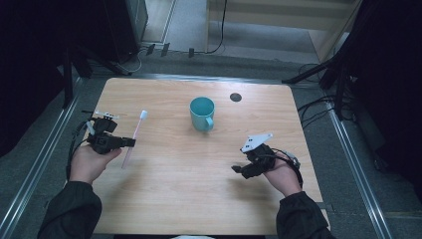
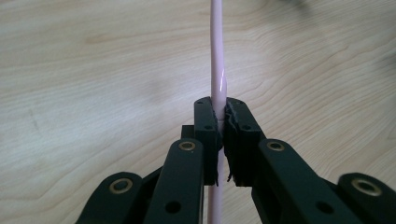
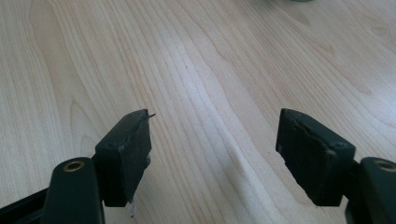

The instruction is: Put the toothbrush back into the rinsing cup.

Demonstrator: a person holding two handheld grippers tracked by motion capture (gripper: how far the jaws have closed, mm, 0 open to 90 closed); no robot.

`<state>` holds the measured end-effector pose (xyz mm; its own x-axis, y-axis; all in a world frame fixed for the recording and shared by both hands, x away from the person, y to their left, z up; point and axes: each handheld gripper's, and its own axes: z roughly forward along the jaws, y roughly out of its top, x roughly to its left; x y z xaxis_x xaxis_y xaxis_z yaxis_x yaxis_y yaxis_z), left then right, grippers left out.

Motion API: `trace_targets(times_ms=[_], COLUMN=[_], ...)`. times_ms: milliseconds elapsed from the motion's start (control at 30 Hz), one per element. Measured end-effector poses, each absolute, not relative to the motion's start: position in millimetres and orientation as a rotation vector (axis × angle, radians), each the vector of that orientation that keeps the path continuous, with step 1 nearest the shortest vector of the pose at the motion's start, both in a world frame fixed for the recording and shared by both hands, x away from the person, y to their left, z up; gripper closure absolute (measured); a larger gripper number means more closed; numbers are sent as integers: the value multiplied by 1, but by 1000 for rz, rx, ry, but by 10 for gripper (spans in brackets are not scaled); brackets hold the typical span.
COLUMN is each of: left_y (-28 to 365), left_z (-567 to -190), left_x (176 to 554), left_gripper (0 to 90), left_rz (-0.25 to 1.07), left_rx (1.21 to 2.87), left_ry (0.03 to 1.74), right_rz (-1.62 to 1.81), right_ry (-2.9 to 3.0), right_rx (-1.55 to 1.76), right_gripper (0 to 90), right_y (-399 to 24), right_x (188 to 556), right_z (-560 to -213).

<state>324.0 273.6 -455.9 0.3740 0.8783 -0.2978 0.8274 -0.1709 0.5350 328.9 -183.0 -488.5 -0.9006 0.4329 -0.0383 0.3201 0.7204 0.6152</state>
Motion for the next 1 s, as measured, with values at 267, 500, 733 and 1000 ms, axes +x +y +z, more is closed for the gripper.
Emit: trace_targets(times_ms=[267, 500, 733, 1000], left_y=[262, 247, 227, 212], left_z=[-450, -443, -441, -431], left_x=[327, 333, 345, 355], left_gripper=[844, 844, 843, 844], left_rz=[191, 231, 221, 247], left_rx=[1964, 1952, 1966, 1951], left_ry=[1424, 1373, 1337, 1296], right_rz=[933, 935, 935, 935], right_ry=[2738, 2729, 2735, 2740], right_rx=[621, 625, 620, 605], right_gripper=[264, 265, 264, 264], right_y=[-186, -190, -191, -188], right_x=[326, 323, 322, 321], right_z=[-489, -490, -490, -491])
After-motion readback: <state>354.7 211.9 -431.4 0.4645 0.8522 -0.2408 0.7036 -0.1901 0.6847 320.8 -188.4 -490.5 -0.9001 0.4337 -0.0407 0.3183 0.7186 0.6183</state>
